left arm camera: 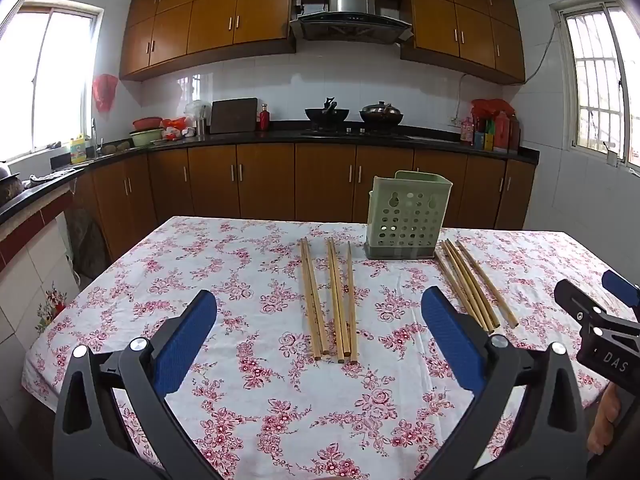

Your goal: Organize utensils

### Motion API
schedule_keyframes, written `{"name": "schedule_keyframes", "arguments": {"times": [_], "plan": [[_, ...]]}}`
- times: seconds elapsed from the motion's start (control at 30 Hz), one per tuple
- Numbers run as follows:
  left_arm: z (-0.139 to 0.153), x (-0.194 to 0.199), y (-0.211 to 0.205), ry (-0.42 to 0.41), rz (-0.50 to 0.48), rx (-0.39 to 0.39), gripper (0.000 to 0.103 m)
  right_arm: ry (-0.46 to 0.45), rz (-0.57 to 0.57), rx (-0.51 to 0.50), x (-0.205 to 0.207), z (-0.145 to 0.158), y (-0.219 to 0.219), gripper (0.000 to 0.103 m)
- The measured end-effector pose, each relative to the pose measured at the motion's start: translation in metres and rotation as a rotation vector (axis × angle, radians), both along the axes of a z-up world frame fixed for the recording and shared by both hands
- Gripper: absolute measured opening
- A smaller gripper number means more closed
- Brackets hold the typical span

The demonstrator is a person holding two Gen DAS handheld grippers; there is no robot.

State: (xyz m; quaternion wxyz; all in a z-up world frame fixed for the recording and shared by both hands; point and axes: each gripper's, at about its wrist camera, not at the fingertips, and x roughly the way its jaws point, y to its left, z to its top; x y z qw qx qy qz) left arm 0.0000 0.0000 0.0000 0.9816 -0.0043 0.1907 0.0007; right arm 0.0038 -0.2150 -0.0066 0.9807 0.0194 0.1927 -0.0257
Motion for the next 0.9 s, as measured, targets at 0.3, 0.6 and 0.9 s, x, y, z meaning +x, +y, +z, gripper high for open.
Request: {"name": "schedule_keyframes", "arguments": {"times": [0.3,0.6,0.9], "plan": [[0.0000,0.0000,0.0000,0.000,0.000,0.000,0.101,0.001,0.001,0.001,0.0010,-0.0014,0.0002,0.099],[0.0000,0.0000,0.0001,0.001,0.000,0.000,0.101,0.002,0.000,0.002,0.0014,-0.0024,0.0002,0.099],[0.0000,0.0000,0.0001,0.002,-0.001,0.001,0.101,0.004,0.000,0.004,0.0021,-0.0036,0.0000,0.099]]}}
